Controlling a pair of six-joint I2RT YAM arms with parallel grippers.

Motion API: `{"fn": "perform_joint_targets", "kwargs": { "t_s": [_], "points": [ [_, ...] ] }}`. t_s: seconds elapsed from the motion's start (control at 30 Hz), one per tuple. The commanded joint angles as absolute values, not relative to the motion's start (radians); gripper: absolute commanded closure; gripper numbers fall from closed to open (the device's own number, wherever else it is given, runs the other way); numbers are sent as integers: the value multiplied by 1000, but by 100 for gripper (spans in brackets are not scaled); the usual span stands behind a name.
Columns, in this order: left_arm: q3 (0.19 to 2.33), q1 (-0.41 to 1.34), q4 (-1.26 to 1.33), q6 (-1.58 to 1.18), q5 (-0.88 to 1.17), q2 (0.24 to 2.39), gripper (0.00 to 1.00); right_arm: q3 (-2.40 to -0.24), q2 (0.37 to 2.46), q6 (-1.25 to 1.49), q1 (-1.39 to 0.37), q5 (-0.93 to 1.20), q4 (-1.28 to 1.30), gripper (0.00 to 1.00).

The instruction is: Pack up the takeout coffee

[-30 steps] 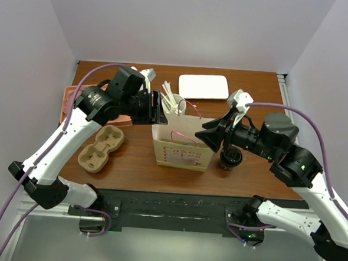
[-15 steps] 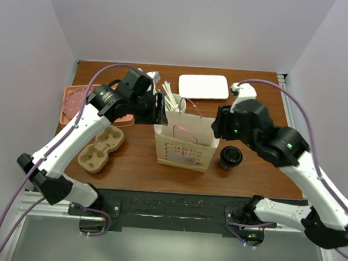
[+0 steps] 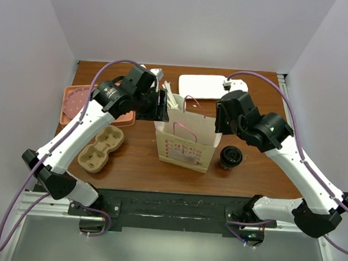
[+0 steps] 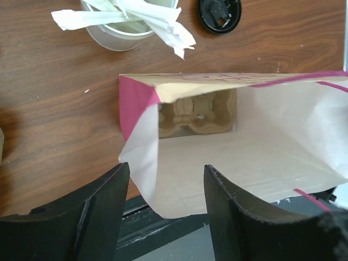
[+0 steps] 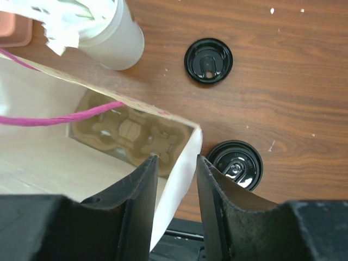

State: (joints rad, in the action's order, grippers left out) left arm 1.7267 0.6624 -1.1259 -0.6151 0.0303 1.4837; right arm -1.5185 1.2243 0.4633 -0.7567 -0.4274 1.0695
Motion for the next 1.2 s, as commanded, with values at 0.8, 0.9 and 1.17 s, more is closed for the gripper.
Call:
{"fn": "perform_joint_targets", "kwargs": {
  "t_s": [0.8,0.9,1.17],
  "points": [
    [1835,557,-1169,-535,63,1470,38,-1433,1169,312,-716,-272,879,100],
    [1881,523,-1184,-535,54,1463,39,-1336,1073,229,-718,-238,740,100],
    [1936,468,-1126,-548,127,1425,39,-1119,881,123,-718,-124,534,100]
  ]
}}
